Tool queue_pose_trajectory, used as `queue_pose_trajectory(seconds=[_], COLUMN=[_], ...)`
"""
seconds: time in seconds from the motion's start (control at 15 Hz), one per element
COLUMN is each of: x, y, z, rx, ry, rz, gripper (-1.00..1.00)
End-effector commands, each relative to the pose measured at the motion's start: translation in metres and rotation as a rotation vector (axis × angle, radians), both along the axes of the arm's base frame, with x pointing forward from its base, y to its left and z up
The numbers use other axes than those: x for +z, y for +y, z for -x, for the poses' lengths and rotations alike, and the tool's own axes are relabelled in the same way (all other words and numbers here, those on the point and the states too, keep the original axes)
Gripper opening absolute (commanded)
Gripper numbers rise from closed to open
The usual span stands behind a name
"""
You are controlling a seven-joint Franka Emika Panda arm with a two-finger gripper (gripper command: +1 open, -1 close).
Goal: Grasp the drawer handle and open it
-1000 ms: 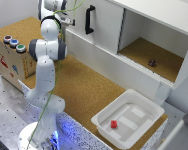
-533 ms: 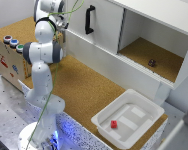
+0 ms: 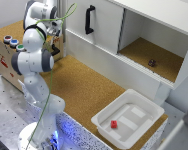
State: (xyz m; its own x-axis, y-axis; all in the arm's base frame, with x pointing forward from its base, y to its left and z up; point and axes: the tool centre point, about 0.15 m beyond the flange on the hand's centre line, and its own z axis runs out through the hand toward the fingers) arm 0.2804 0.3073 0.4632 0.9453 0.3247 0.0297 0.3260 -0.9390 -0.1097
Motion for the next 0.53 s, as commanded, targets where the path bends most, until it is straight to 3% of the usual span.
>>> queue_pose_trajectory(seconds=[0.0, 0.2, 0.47], x=[-0.059, -0.065, -0.077], y=[-0.012, -0.008, -0.004], z=[-0.003, -0.023, -0.048], rx=[-0.127, -0.138, -0.193], ry=[-0.070, -0.065, -0.033], rz=[-0.201, -0.194, -0.137], gripper=[1.00, 1.00, 1.00])
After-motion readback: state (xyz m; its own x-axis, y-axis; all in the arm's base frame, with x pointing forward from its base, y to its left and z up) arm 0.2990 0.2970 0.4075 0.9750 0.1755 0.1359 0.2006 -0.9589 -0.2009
